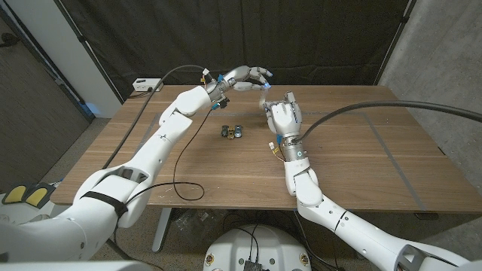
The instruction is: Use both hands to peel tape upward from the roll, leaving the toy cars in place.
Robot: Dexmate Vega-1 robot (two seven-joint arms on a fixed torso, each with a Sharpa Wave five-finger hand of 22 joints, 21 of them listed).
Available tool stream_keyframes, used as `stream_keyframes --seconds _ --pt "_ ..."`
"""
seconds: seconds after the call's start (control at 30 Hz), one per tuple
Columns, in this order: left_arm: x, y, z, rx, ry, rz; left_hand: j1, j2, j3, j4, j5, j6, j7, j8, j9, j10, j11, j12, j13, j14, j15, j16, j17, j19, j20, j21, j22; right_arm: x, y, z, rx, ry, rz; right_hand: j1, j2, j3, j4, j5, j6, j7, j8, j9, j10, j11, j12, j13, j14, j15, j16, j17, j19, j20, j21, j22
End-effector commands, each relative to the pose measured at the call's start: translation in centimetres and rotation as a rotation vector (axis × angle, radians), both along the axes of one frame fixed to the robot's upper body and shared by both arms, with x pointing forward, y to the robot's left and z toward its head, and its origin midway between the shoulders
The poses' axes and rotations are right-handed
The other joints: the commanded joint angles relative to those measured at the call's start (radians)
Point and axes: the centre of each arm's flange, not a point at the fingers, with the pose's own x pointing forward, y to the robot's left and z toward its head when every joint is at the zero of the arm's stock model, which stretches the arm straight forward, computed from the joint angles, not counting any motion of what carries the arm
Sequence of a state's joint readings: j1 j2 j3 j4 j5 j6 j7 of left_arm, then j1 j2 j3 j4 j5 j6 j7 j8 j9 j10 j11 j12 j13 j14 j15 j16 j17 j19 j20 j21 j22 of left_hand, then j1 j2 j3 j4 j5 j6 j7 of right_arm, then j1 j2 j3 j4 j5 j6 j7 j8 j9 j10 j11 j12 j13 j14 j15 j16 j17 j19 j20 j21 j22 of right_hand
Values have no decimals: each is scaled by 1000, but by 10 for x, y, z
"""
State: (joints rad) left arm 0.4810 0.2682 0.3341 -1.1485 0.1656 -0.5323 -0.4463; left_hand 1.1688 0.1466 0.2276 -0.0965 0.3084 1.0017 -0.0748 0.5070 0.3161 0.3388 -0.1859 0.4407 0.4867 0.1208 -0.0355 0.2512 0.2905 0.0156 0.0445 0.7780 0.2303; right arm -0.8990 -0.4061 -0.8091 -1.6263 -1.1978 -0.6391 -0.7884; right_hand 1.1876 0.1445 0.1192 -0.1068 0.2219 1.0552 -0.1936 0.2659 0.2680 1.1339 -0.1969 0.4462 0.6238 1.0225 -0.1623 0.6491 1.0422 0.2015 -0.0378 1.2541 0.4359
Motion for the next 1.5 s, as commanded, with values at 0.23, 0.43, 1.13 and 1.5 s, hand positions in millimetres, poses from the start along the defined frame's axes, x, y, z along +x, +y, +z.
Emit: stream_keyframes --seconds 0.23,0.43,1.13,1.5 --pt "-16 1 13 10 -50 27 -7 2 -6 7 11 -9 -8 10 58 -10 -2 10 9 -6 -37 -4 7 -12 1 15 4 9 -21 3 307 405 123 -247 -23 -65 84 -23 -342 72 -88 -51 -278 45 -221 -91 -150 -69 -211 -169 -53 -20 4 -140" --pt "-6 0 25 30 -26 25 -9 0 -9 9 15 -15 -15 12 63 -18 -4 10 12 -10 -40 -7 8 -19 2 19 3 14 -28 3 394 466 161 -290 -25 -76 99 -27 -427 96 -90 -57 -362 72 -258 -117 -187 -68 -254 -202 -78 0 5 -164" --pt "23 23 44 54 165 -171 -21 -5 -34 25 45 -24 -37 25 84 -122 4 -22 18 -92 -37 -38 9 -118 29 10 -1 38 -38 8 508 603 244 -378 -40 -107 134 -31 -518 123 -73 -65 -463 112 -260 -160 -250 -58 -326 -272 -145 54 5 -193" --pt "28 33 47 6 176 -206 -19 -5 -38 26 51 -24 -36 27 86 -118 5 -21 17 -96 -42 -36 8 -120 28 15 -3 40 -40 8 523 622 281 -398 -45 -115 141 -33 -532 141 -77 -67 -477 122 -261 -171 -265 -53 -336 -282 -160 66 5 -199"
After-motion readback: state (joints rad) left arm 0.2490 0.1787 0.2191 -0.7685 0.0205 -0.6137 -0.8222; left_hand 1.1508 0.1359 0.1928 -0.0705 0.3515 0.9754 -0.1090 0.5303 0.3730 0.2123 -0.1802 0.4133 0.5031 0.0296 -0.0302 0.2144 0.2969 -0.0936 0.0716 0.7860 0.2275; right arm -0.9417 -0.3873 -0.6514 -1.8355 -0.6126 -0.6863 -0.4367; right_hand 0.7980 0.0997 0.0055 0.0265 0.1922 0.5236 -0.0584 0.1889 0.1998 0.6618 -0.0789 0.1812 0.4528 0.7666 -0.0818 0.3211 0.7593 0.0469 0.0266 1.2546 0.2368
